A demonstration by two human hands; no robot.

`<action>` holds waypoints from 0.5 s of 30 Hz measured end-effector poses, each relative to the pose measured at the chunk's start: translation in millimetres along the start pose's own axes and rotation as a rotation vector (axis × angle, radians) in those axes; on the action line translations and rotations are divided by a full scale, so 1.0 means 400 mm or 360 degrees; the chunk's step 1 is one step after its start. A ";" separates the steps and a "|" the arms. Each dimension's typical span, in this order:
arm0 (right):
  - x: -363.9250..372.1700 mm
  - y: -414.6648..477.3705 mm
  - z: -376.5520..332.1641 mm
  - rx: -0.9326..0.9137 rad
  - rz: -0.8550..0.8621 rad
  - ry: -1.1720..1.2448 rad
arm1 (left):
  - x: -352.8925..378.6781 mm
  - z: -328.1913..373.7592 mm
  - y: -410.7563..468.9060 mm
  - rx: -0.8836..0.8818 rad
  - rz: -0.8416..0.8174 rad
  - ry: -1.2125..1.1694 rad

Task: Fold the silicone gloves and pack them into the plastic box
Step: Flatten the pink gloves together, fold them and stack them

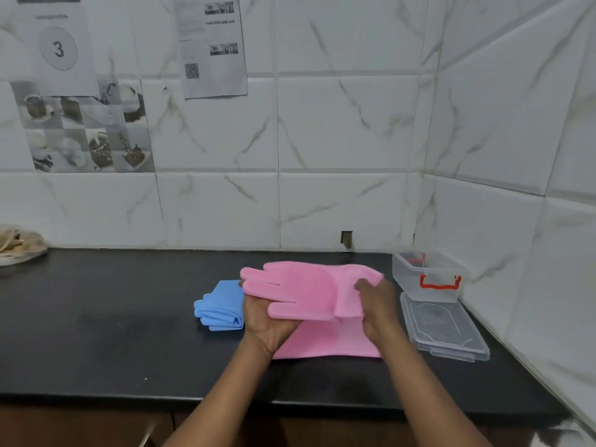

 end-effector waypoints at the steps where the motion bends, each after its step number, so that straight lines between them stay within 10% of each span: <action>1: -0.022 0.011 0.008 0.0066 -0.0037 0.0005 | -0.018 0.025 -0.003 0.0053 0.0033 -0.0004; 15: -0.100 0.045 0.025 0.0086 -0.0113 -0.0210 | -0.046 0.108 -0.010 0.0003 0.0166 0.0264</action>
Point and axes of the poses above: each hand's wrist, its own y-axis towards the middle knuckle, its own x-axis out of the palm, z = x × y, the point moved 8 cm from there along y, towards the middle knuckle, and after that the axes turned 14 degrees about -z, right-handed, at the moved point
